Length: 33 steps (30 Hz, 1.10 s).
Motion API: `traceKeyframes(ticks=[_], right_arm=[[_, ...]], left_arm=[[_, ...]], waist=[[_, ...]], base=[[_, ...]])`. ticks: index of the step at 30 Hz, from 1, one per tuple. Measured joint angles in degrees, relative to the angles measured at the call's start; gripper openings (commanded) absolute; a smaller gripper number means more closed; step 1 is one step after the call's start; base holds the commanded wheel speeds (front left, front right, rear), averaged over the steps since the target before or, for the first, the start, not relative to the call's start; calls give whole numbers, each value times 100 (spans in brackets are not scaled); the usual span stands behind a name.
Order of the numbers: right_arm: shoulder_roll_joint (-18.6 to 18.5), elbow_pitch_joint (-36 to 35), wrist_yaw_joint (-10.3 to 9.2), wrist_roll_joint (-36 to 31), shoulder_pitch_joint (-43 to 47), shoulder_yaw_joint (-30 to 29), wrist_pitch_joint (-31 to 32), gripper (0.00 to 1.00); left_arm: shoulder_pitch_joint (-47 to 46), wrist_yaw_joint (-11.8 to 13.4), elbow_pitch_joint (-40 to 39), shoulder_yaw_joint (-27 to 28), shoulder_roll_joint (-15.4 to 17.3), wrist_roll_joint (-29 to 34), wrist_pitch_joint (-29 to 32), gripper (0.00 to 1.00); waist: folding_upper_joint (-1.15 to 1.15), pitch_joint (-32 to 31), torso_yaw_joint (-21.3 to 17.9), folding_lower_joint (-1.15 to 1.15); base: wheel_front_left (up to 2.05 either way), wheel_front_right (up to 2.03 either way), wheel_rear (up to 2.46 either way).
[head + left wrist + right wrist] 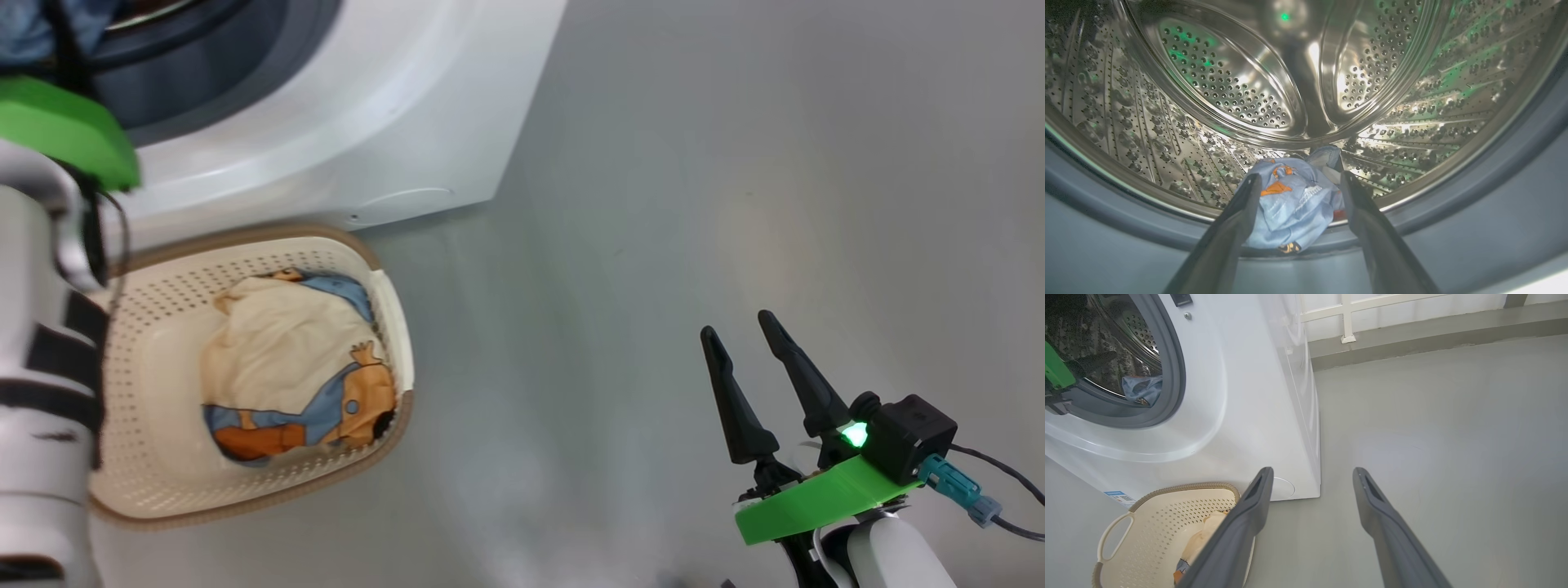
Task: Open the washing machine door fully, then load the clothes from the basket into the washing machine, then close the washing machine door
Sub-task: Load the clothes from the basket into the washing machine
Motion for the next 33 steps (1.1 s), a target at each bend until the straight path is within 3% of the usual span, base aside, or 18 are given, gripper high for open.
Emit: traceKeyframes(ticks=[11,17,33], right_arm=[[-36,2,0,-2,18,-155,0,100],[-111,7,0,-11,241,-327,0,100],[-200,-45,0,-109,623,-503,0,100]], left_arm=[[1213,-76,-727,-134,-354,-2,-2,100],[2212,-276,-1249,-214,-503,-62,-2,100],[4253,-174,-2773,-238,-692,-160,-1,100]], waist=[[0,-346,316,0],[0,-648,481,0],[0,-1408,923,0]], base=[[0,0,0],[0,0,0],[0,0,0]])
